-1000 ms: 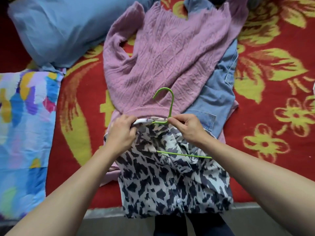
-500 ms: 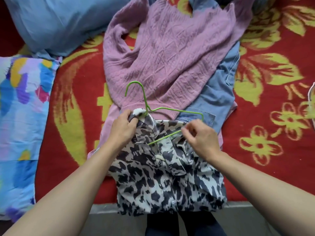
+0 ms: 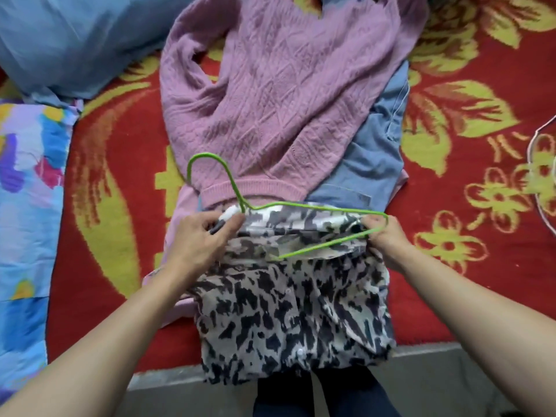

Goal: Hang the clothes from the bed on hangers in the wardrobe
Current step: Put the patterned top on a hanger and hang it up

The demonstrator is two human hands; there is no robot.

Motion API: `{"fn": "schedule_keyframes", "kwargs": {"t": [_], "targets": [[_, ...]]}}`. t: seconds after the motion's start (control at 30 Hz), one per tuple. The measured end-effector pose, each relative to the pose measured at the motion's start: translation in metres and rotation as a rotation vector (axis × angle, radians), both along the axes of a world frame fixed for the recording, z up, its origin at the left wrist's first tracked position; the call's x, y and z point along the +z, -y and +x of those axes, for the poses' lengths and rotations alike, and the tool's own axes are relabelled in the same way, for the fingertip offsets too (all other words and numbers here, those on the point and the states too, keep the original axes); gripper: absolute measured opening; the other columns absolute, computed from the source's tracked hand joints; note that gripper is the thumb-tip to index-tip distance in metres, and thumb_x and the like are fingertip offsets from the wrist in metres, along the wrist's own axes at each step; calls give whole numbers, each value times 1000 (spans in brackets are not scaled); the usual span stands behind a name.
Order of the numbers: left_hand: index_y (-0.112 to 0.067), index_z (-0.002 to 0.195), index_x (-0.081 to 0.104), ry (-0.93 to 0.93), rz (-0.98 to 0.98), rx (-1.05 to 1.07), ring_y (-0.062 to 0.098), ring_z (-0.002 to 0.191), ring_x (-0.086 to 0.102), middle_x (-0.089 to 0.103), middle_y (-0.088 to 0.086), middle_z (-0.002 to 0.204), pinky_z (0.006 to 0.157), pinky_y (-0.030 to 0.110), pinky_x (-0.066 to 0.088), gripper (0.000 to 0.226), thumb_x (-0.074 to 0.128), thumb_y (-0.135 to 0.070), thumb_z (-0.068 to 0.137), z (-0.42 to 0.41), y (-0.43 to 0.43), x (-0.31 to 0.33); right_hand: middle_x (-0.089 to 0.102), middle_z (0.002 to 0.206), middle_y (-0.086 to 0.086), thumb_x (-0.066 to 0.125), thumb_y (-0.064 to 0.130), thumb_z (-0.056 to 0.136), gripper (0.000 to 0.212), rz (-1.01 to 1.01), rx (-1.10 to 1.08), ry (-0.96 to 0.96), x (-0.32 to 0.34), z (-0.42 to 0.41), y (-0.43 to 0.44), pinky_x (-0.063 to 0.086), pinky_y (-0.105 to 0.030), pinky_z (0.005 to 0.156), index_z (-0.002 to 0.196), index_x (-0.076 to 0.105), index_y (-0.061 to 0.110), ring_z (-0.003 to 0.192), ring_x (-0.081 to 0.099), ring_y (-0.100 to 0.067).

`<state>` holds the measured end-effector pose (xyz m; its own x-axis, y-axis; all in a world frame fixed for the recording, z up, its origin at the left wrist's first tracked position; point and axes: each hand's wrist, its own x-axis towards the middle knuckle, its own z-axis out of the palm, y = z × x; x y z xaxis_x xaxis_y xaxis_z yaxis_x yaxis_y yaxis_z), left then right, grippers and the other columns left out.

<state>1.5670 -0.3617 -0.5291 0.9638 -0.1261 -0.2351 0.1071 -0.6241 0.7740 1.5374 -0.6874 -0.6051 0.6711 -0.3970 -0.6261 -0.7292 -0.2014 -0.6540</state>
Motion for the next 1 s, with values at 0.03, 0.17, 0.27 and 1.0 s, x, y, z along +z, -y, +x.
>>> {"fn": "schedule_keyframes", "kwargs": {"t": [0.03,0.17,0.27,1.0], "targets": [[-11,51,51,7,-25,-10,4,45,32,37,-10,47,47,29,26,62,53,-67,80,-2,6,1,61,58,-3,57,2,82,16,120,-76,13,9,9,6,46,-24,51,71,66,7,55,57,-15],[-10,46,33,11,7,-54,7,42,26,27,-11,44,44,22,18,70,53,-66,83,-2,17,-1,69,62,-8,50,-1,85,32,424,-163,-107,36,38,22,52,-29,53,65,74,6,51,63,-19],[-14,46,33,-2,72,-62,8,42,28,27,-11,43,45,24,19,70,45,-73,80,5,9,-9,69,58,-2,51,1,86,36,408,-122,-168,43,42,28,53,-22,49,57,72,7,50,65,-15],[-12,59,60,51,380,-73,23,60,56,60,4,57,58,36,44,64,38,-63,90,11,31,-18,62,75,4,52,18,96,16,-315,267,319,75,41,2,41,-25,60,92,66,12,64,53,-9]]}}
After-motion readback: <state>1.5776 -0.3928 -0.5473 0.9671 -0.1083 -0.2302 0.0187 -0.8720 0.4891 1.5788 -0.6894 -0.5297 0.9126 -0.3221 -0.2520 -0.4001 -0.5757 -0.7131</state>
